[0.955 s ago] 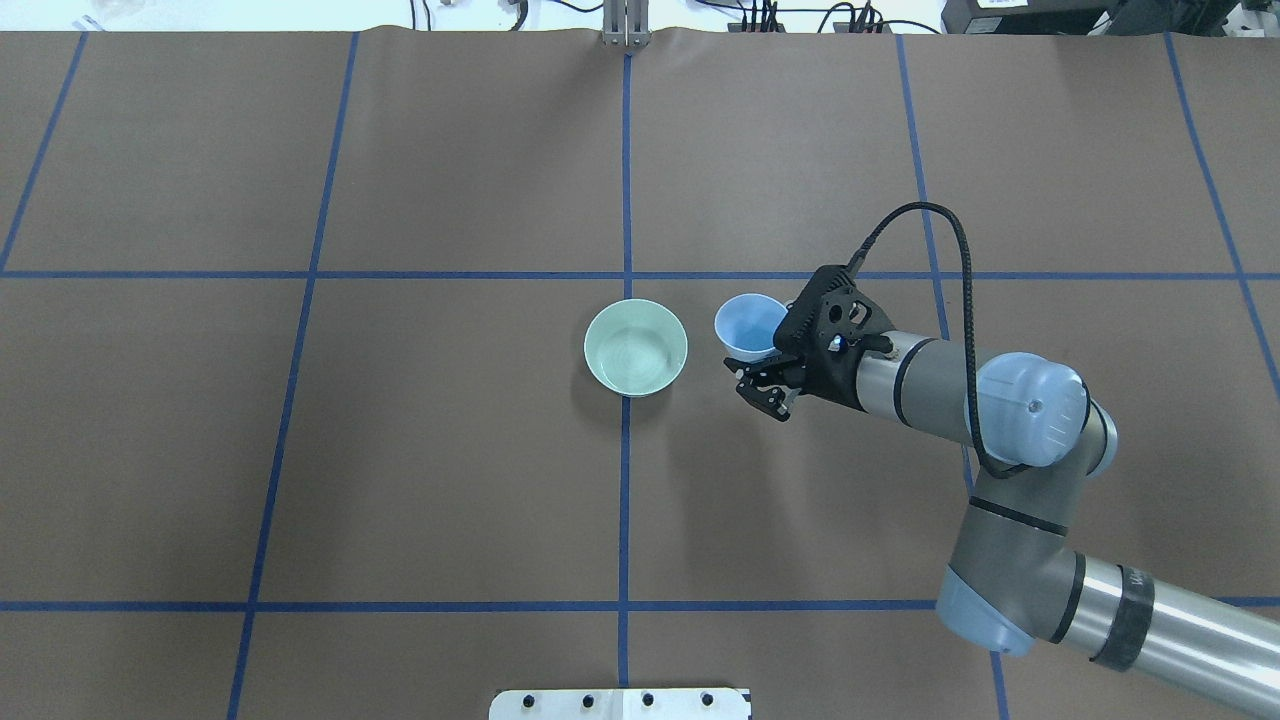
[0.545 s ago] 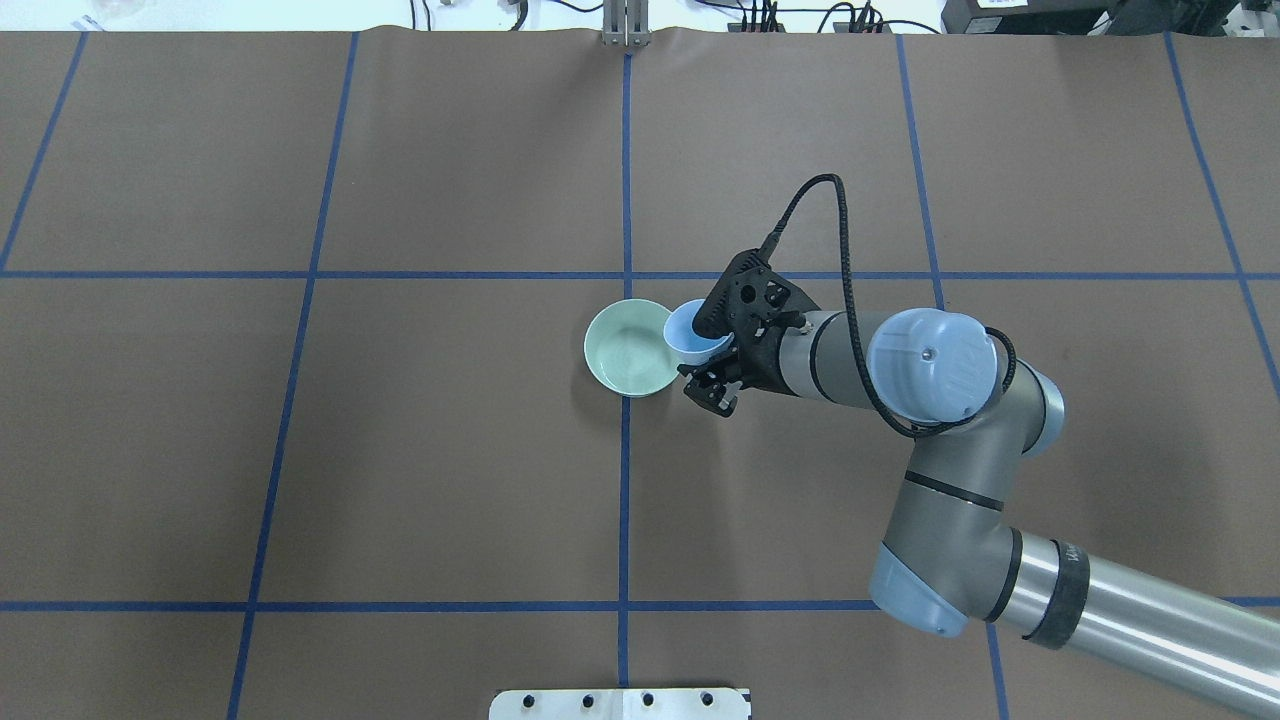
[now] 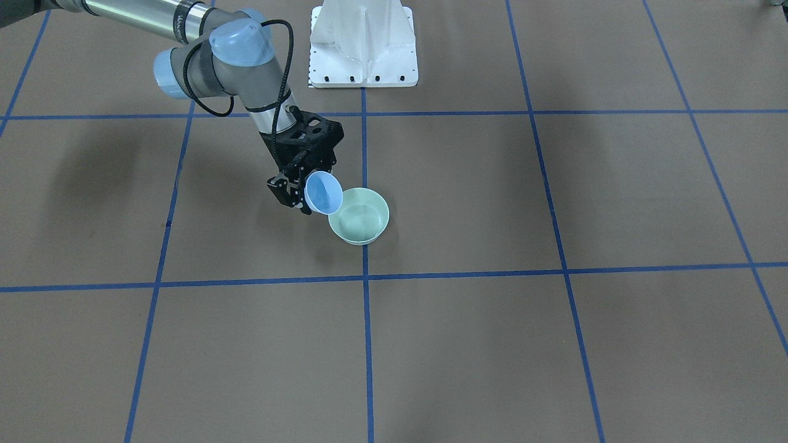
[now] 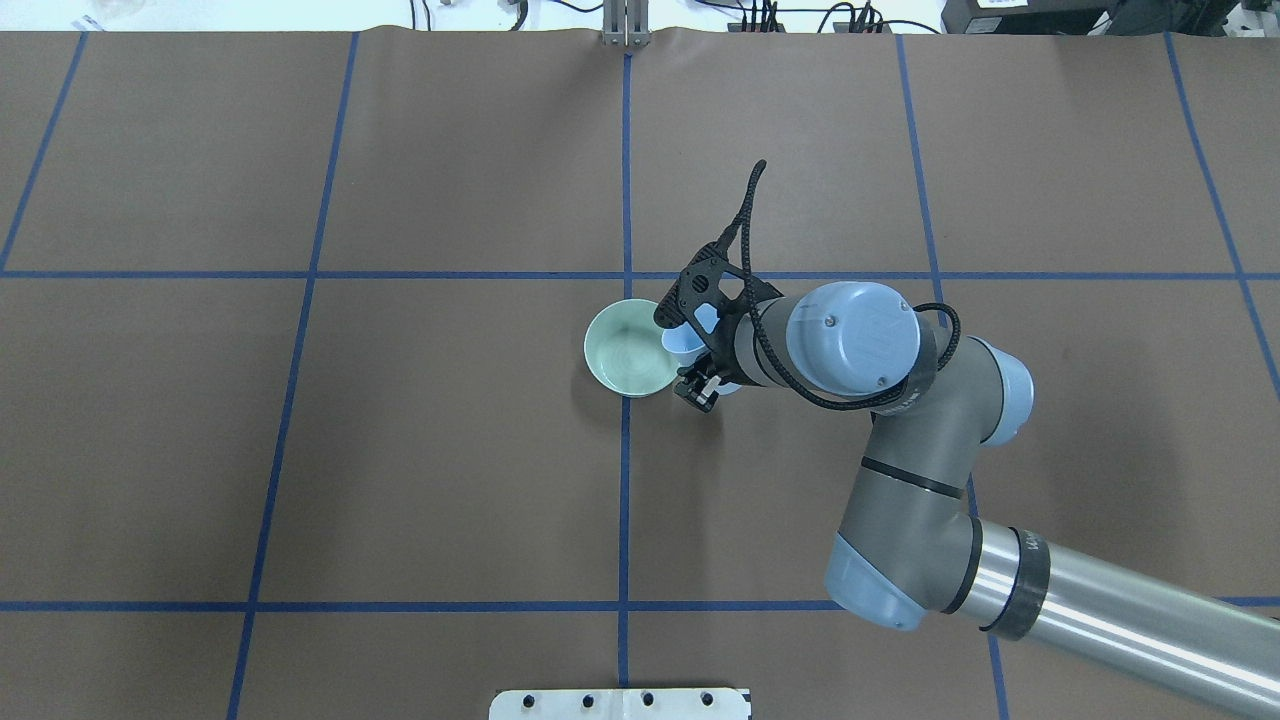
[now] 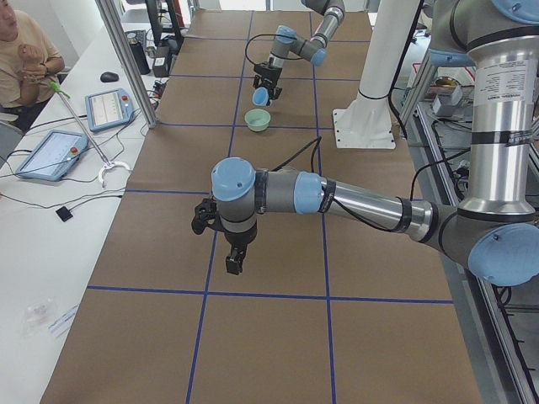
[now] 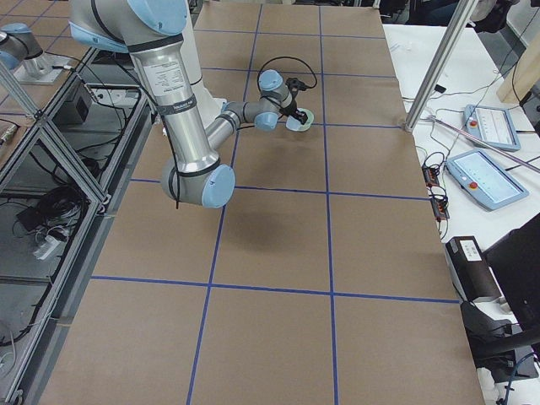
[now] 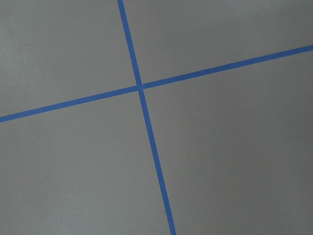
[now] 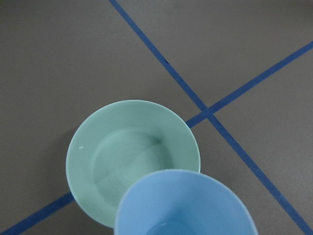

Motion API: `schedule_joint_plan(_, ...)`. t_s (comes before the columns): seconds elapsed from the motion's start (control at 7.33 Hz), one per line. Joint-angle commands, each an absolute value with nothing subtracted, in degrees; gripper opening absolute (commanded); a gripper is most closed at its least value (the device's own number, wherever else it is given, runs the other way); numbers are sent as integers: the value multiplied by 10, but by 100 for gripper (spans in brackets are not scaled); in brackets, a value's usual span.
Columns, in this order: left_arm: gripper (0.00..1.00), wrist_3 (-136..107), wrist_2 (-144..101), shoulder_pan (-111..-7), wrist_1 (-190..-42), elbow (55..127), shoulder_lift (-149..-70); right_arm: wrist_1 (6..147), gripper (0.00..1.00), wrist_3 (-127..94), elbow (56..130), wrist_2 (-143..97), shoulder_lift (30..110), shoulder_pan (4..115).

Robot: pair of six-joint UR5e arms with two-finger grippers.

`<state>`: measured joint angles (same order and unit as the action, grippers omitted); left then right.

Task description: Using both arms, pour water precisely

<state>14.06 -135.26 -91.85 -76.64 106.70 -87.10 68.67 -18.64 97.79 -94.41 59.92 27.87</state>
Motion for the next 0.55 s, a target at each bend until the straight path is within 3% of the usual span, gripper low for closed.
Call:
schedule_joint_plan(0.0, 100, 141, -1353, -918, -766, 1066, -871, 798, 0, -192, 979, -945, 558, 279)
schedule_joint_plan(0.41, 100, 141, -1353, -918, -767, 1062, -867, 913, 0, -192, 976, -960, 504, 278)
